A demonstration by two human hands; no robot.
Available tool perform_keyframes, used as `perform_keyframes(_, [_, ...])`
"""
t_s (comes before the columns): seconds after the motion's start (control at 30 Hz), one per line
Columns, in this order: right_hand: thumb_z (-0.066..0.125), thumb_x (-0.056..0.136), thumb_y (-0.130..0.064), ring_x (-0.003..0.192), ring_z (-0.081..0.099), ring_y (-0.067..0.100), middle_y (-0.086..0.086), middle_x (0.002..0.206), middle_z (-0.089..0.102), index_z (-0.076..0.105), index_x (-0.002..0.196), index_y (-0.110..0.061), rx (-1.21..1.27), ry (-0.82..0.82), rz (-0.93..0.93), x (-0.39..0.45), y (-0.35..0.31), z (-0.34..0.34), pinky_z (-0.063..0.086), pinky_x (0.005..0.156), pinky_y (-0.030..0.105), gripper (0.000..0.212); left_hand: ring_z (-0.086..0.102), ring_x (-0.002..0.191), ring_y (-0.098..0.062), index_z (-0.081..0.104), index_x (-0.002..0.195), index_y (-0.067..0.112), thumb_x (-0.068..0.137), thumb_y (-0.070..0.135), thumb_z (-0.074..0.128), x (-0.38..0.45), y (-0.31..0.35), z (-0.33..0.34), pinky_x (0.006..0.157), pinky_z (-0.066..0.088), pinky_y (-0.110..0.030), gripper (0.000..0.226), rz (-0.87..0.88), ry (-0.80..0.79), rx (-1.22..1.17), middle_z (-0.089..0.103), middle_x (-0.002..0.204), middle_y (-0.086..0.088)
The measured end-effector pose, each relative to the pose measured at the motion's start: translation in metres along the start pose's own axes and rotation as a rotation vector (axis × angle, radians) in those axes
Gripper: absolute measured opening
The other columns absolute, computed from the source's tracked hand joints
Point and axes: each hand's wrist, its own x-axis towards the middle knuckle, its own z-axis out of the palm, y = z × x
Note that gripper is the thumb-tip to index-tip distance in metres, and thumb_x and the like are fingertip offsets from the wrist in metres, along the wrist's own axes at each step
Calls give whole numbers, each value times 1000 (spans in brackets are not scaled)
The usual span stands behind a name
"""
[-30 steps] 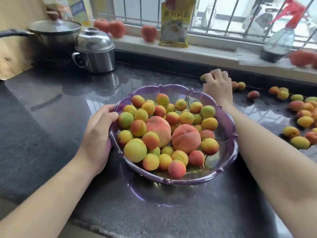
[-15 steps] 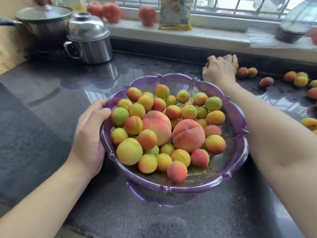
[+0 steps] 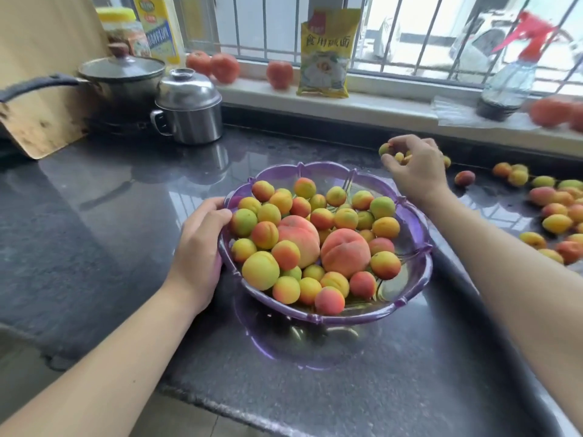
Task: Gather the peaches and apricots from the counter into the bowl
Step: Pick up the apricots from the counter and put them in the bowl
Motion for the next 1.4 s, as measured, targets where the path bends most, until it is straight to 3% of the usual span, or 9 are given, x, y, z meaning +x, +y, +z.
perform_keyframes(0.1, [65,92,-27,91,66,11,-13,92,67,68,106,-21,169,73,53,-19,-30,-44,53,86,33,16,69,98,-28,73,103,13,86,33,53,0,-1,-1,92,54,-54,33,-10,3,3,74,109,-23])
perform_keyframes(0.17, [66,93,-28,86,67,3,-9,96,70,67,107,-21,238,11,79,-32,-57,-65,57,83,30,16,70,96,-25,74,103,14,86,34,53,0,-1,-1,88,56,-49,33,-12,5,-2,74,107,-22])
perform_keyframes(0.27, [70,92,-25,89,70,10,-6,97,73,65,116,-23,302,-217,85,-58,-102,-85,59,82,31,24,71,87,-17,74,100,15,85,32,54,0,0,1,77,57,-36,30,-4,1,-20,75,95,-7])
perform_keyframes(0.43, [59,98,-19,80,69,12,0,89,73,74,114,-29,309,-597,72,-102,-163,-96,60,77,29,24,70,89,-19,77,88,21,86,33,55,0,-3,-1,83,56,-40,24,-7,-1,-34,76,92,-5])
perform_keyframes(0.57, [68,91,-19,85,74,13,-1,99,75,77,111,-27,324,-789,182,-120,-171,-92,62,82,31,22,71,88,-19,77,87,23,86,36,55,-2,-3,-1,84,56,-41,26,-4,9,-3,77,90,-3])
perform_keyframes(0.7, [73,90,-23,75,75,12,-1,98,74,74,112,-19,189,-794,151,-125,-168,-87,63,77,33,22,71,86,-17,75,96,17,85,38,54,-2,-2,0,79,55,-39,31,0,10,19,77,88,-1])
perform_keyframes(0.87, [71,91,-35,79,68,8,-10,96,70,70,104,-24,-62,-736,-32,-134,-175,-74,60,76,30,17,64,82,-20,74,81,23,85,38,56,-1,-3,-1,77,49,-41,24,9,2,16,72,80,0])
perform_keyframes(1.07, [71,91,-37,74,63,6,-10,81,68,67,87,-26,-128,-695,-58,-137,-176,-65,48,59,21,12,60,87,-25,75,80,29,85,41,57,2,-6,-3,81,46,-46,22,18,-24,-3,69,84,-2])
perform_keyframes(1.4, [72,92,-38,80,61,4,-13,87,65,72,92,-28,-155,-669,-117,-134,-173,-63,39,56,13,10,60,88,-25,73,81,27,86,41,57,5,-9,-5,82,45,-47,22,30,-32,9,68,85,-3])
